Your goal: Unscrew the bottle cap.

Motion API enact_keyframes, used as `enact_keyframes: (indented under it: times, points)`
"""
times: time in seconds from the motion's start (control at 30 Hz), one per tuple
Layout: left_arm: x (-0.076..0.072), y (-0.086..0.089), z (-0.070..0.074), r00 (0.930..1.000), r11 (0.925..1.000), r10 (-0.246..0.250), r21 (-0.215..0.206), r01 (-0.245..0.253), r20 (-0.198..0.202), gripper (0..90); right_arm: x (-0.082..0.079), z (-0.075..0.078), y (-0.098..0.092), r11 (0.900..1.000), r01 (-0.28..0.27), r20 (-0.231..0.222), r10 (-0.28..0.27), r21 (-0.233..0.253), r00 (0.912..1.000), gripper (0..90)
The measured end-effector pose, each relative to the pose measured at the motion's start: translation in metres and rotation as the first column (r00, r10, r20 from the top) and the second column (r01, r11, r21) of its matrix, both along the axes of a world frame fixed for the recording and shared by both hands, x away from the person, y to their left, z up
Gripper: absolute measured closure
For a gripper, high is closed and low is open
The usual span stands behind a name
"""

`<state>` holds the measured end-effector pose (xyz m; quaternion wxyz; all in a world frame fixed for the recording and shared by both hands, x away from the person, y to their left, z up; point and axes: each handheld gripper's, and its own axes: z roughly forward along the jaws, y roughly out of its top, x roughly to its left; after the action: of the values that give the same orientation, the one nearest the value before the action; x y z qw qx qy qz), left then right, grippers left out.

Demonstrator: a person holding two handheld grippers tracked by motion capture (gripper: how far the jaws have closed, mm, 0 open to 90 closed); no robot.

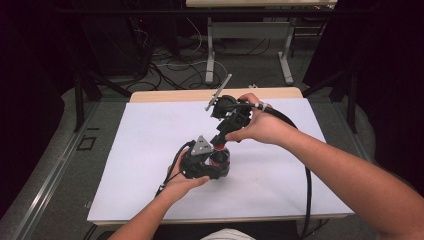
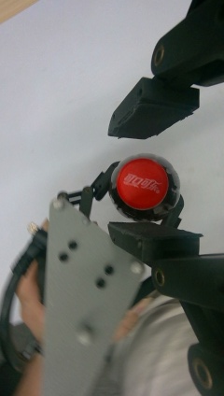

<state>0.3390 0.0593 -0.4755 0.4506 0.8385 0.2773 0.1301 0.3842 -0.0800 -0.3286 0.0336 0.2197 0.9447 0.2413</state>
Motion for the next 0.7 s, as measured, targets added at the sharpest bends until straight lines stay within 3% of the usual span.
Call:
enact_keyframes:
  times: [0.07,0.13,0.27,0.37,0.4,0.47,0.57,0.6,0.63,0.67,0.7]
  points:
    - [0.0,0.0,0.0,1.0,1.0,0.001,-0.003,-0.001,0.004,30.0,-0.001,0.0,0.001,0.997,0.07,0.008,-0.07,-0.009,0.9975,48.2]
    - [0.0,0.0,0.001,1.0,1.0,0.003,-0.003,-0.003,0.006,30.0,-0.004,0.0,0.002,0.989,0.148,0.011,-0.148,-0.012,0.9889,49.3]
    - [0.0,0.0,0.001,1.0,1.0,0.003,-0.003,-0.003,0.002,30.0,-0.006,-0.002,0.005,0.974,0.223,-0.015,-0.223,-0.033,0.9746,52.9]
    - [0.0,0.0,0.002,1.0,1.0,0.005,-0.003,-0.005,0.005,30.0,-0.007,-0.004,0.007,0.971,0.235,-0.038,-0.237,-0.044,0.9707,53.6]
    - [0.0,0.0,0.002,1.0,1.0,0.005,-0.005,-0.005,0.004,29.9,-0.009,-0.008,0.009,0.966,0.26,-0.03,-0.26,-0.002,0.9651,53.6]
    - [-0.001,0.0,0.002,1.0,0.9999,0.006,-0.009,-0.006,0.001,30.0,-0.009,-0.007,0.009,0.966,0.255,-0.057,-0.258,-0.044,0.9646,54.8]
    - [-0.001,0.0,0.002,1.0,0.9999,0.007,-0.011,-0.007,0.001,30.0,-0.01,-0.009,0.01,0.961,0.273,-0.044,-0.275,-0.05,0.9603,60.0]
    - [-0.001,0.0,0.002,1.0,1.0,0.004,-0.008,-0.004,0.001,30.0,-0.009,-0.008,0.009,0.961,0.267,-0.056,-0.271,-0.069,0.9609,60.1]
    - [0.0,0.0,0.002,1.0,1.0,0.006,-0.005,-0.006,0.003,30.0,-0.009,-0.011,0.009,0.962,0.271,-0.047,-0.272,-0.031,0.961,60.4]
    - [0.0,0.0,0.002,1.0,1.0,0.005,-0.007,-0.005,0.002,30.0,-0.008,-0.01,0.009,0.963,0.264,-0.043,-0.266,-0.052,0.963,60.5]
    - [0.0,0.001,0.002,1.0,1.0,0.007,-0.007,-0.007,0.001,30.0,-0.007,-0.009,0.008,0.97,0.233,-0.052,-0.237,-0.063,0.9702,60.8]
